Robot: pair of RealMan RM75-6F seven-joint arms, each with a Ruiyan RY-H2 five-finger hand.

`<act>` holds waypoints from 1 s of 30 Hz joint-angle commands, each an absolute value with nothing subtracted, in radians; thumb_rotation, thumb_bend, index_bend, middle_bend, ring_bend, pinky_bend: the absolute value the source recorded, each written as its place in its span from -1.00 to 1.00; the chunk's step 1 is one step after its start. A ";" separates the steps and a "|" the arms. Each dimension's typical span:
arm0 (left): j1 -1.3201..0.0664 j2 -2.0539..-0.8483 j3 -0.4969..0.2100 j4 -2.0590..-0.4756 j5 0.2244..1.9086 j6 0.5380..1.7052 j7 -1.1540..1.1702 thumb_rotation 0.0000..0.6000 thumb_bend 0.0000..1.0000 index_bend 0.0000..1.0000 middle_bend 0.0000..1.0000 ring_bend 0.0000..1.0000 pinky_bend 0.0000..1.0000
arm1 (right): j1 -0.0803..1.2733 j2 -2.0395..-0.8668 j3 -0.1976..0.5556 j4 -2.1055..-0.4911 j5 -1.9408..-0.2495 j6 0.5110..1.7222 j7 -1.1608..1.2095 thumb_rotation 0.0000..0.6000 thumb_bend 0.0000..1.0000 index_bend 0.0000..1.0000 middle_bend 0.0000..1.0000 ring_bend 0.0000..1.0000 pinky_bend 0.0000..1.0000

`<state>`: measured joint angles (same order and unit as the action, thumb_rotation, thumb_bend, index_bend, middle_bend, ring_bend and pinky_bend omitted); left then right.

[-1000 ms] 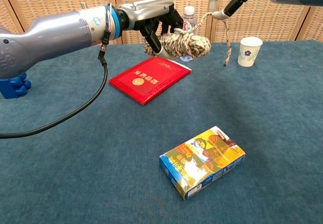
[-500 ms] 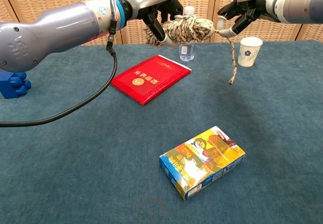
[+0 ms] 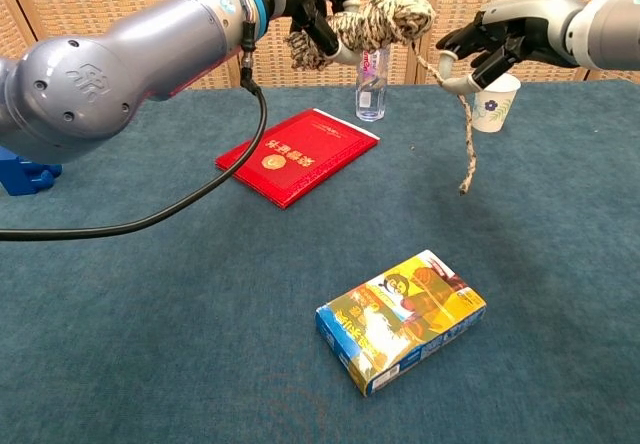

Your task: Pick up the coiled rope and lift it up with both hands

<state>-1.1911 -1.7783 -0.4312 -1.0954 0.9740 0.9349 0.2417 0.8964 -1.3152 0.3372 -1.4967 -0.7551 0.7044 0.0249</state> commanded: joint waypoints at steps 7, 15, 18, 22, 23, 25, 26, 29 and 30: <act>-1.188 -1.799 -0.467 -1.154 0.910 1.008 0.334 1.00 0.01 0.67 0.32 0.09 0.35 | 0.881 -1.273 0.316 -1.534 -0.797 0.655 0.056 1.00 -0.66 -0.05 -1.00 -1.00 -1.00; -1.160 -1.751 -0.473 -1.261 0.912 1.046 0.355 1.00 0.01 0.67 0.32 0.09 0.35 | 0.831 -1.214 0.312 -1.598 -0.906 0.701 0.088 1.00 -1.00 -1.00 -1.00 -1.00 -1.00; -1.147 -1.727 -0.473 -1.311 0.918 1.064 0.366 1.00 0.01 0.67 0.32 0.09 0.35 | 0.802 -1.185 0.300 -1.631 -0.946 0.735 0.088 1.00 -1.00 -1.00 -1.00 -1.00 -1.00; -1.125 -1.676 -0.483 -1.405 0.919 1.110 0.402 1.00 0.01 0.67 0.32 0.09 0.35 | 0.712 -1.130 0.258 -1.681 -1.064 0.842 0.100 1.00 -1.00 -1.00 -1.00 -1.00 -1.00; -1.121 -1.666 -0.485 -1.424 0.915 1.117 0.411 1.00 0.01 0.67 0.32 0.09 0.35 | 0.691 -1.127 0.248 -1.682 -1.096 0.870 0.110 1.00 -1.00 -1.00 -1.00 -1.00 -1.00; -1.110 -1.639 -0.489 -1.473 0.910 1.140 0.439 1.00 0.01 0.67 0.32 0.09 0.35 | 0.624 -1.139 0.209 -1.649 -1.203 0.970 0.141 1.00 -1.00 -1.00 -1.00 -1.00 -1.00; -1.105 -1.630 -0.488 -1.491 0.908 1.148 0.449 1.00 0.01 0.67 0.32 0.09 0.35 | 0.600 -1.150 0.191 -1.626 -1.253 1.013 0.154 1.00 -1.00 -1.00 -1.00 -1.00 -1.00; -1.093 -1.605 -0.487 -1.541 0.898 1.167 0.477 1.00 0.01 0.67 0.32 0.09 0.35 | 0.535 -1.194 0.136 -1.521 -1.392 1.152 0.162 1.00 -1.00 -1.00 -1.00 -1.00 -1.00; -1.088 -1.593 -0.483 -1.562 0.899 1.177 0.491 1.00 0.01 0.67 0.32 0.09 0.35 | 0.506 -1.212 0.113 -1.470 -1.444 1.216 0.146 1.00 -1.00 -1.00 -1.00 -1.00 -1.00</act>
<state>-1.1012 -1.6165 -0.4850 -1.5310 0.9048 1.1568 0.4657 0.6038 -1.1677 0.1901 -1.5904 -1.2899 1.0542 0.1343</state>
